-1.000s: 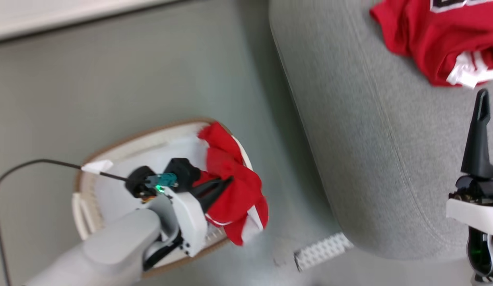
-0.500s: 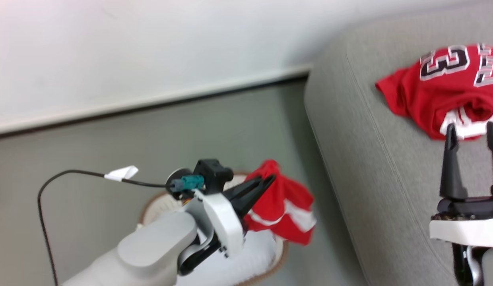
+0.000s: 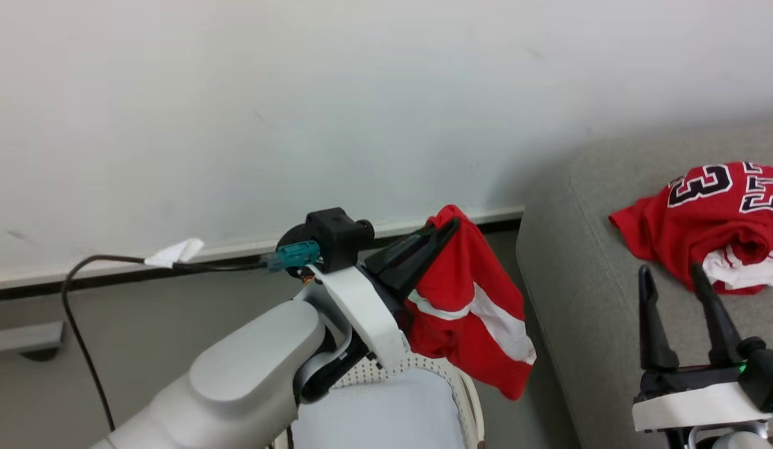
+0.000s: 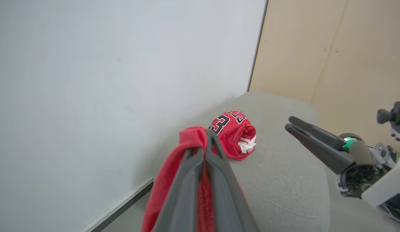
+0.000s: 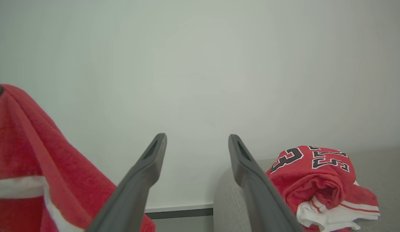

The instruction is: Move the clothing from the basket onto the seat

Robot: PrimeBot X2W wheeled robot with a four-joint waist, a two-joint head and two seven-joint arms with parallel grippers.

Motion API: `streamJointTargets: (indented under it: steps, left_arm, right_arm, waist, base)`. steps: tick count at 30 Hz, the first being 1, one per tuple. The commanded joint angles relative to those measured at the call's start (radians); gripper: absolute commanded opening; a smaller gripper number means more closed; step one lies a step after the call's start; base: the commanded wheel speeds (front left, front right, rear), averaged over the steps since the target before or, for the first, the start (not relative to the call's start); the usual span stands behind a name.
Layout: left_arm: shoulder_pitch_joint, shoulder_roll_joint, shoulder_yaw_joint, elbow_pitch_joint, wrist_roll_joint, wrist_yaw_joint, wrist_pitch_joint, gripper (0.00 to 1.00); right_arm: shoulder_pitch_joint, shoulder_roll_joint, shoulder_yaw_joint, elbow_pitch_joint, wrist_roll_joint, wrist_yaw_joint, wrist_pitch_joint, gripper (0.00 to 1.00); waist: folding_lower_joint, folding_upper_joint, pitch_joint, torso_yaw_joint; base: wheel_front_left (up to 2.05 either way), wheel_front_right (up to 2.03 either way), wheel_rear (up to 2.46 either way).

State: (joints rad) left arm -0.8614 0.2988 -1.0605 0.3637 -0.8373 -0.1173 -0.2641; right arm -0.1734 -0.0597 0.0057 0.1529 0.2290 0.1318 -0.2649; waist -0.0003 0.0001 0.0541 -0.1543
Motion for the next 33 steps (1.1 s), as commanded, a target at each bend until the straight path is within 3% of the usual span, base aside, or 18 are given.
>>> streamJointTargets:
  steps: [1,11,16,23,28,33]
  left_arm:
    - [-0.003,0.000,0.010,-0.004,0.000,0.005,0.000,0.00]
    - [-0.030,0.016,0.072,-0.039,-0.014,0.056,0.000,0.00]
    - [-0.016,0.020,0.079,-0.041,-0.018,0.066,0.000,0.00]
    - [-0.001,0.009,0.092,-0.045,-0.029,0.063,0.000,0.00]
    - [-0.002,-0.004,0.091,-0.037,-0.030,0.056,0.000,0.00]
    - [0.006,-0.024,0.073,-0.030,-0.025,0.045,0.000,0.00]
  right_arm:
    - [0.015,-0.006,0.010,0.007,0.008,-0.002,0.001,1.00]
    - [0.018,-0.023,0.116,0.044,0.057,-0.002,0.001,1.00]
    - [0.005,-0.033,0.167,-0.001,0.069,-0.002,0.001,1.00]
    - [-0.017,-0.084,0.328,-0.025,0.095,-0.002,0.001,1.00]
    - [-0.077,-0.115,0.461,0.082,0.106,-0.002,0.001,1.00]
    - [-0.170,-0.105,0.519,0.227,0.096,-0.002,0.001,1.00]
  waist:
    - [0.0003,-0.0001,-0.035,0.018]
    - [0.0003,-0.0001,-0.068,0.033]
    - [0.0003,-0.0001,-0.071,0.040]
    - [0.0003,-0.0001,-0.068,0.051]
    - [0.0003,-0.0001,-0.064,0.075]
    - [0.0003,-0.0001,-0.071,0.113]
  base:
    - [0.00,0.00,0.00]
    - [0.00,0.00,0.00]
    - [0.00,0.00,0.00]
    - [0.00,0.00,0.00]
    - [0.00,0.00,0.00]
    - [0.00,0.00,0.00]
